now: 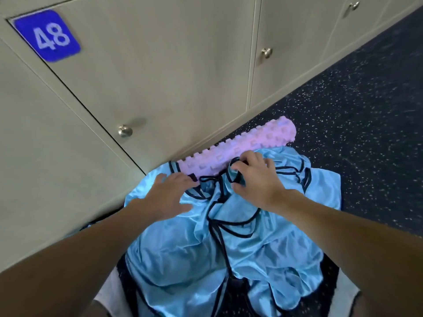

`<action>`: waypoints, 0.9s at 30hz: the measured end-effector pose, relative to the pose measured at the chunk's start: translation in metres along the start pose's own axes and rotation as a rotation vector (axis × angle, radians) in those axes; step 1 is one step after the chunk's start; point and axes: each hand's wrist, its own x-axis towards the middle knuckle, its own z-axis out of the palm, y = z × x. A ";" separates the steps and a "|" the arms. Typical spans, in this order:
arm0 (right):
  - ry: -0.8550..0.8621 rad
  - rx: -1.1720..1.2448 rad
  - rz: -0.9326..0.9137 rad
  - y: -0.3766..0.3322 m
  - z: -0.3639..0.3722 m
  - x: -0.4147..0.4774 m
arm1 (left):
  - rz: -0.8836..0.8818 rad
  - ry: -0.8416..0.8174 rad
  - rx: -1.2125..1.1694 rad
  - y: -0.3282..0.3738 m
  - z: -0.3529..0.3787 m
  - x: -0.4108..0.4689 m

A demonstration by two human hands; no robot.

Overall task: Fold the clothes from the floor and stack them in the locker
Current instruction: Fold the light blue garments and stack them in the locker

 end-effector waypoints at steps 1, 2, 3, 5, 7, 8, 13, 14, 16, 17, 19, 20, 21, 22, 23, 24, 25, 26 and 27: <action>0.028 -0.021 -0.023 -0.006 0.002 0.004 | -0.005 -0.019 0.033 -0.003 -0.001 -0.001; 0.045 -0.030 -0.040 -0.011 0.003 0.008 | -0.012 -0.028 0.062 -0.005 -0.003 -0.002; 0.050 -0.025 -0.057 -0.016 0.003 0.012 | -0.017 -0.026 0.084 -0.006 -0.005 -0.001; 0.021 -0.006 -0.092 -0.023 0.007 0.016 | -0.020 -0.007 0.117 -0.005 -0.008 0.000; -0.024 0.007 -0.112 -0.030 0.012 0.018 | 0.001 0.016 0.147 -0.003 -0.010 0.004; -0.043 0.018 -0.116 -0.032 0.015 0.018 | 0.018 0.016 0.155 0.000 -0.012 0.006; -0.097 0.039 -0.089 -0.036 0.027 0.014 | 0.098 0.027 0.088 0.009 -0.012 0.016; -0.106 0.048 -0.071 -0.036 0.027 0.015 | 0.101 0.050 0.047 0.008 -0.011 0.018; -0.119 0.092 -0.039 -0.040 0.024 0.018 | 0.085 0.121 -0.068 0.005 -0.018 0.018; -0.121 0.142 -0.025 -0.044 0.020 0.020 | 0.076 0.158 -0.132 0.003 -0.025 0.017; -0.147 0.276 0.014 -0.054 0.012 0.025 | 0.079 0.204 -0.254 0.001 -0.044 0.013; -0.176 0.365 0.042 -0.058 0.006 0.028 | 0.092 0.229 -0.302 0.000 -0.056 0.010; -0.184 0.458 0.059 -0.062 -0.001 0.031 | 0.099 0.247 -0.338 0.000 -0.069 0.007; -0.175 0.529 0.072 -0.065 -0.007 0.033 | 0.101 0.262 -0.366 0.001 -0.083 0.004; -0.149 0.579 0.082 -0.068 -0.016 0.035 | 0.106 0.281 -0.388 0.001 -0.098 0.000; -0.124 0.610 0.089 -0.072 -0.026 0.037 | 0.112 0.303 -0.402 0.002 -0.113 -0.003; -0.104 0.640 0.086 -0.075 -0.036 0.039 | 0.119 0.327 -0.409 0.004 -0.128 -0.006; -0.077 0.680 0.083 -0.080 -0.050 0.040 | 0.123 0.350 -0.416 0.006 -0.143 -0.010; -0.056 0.713 0.066 -0.084 -0.066 0.041 | 0.130 0.375 -0.428 0.008 -0.159 -0.015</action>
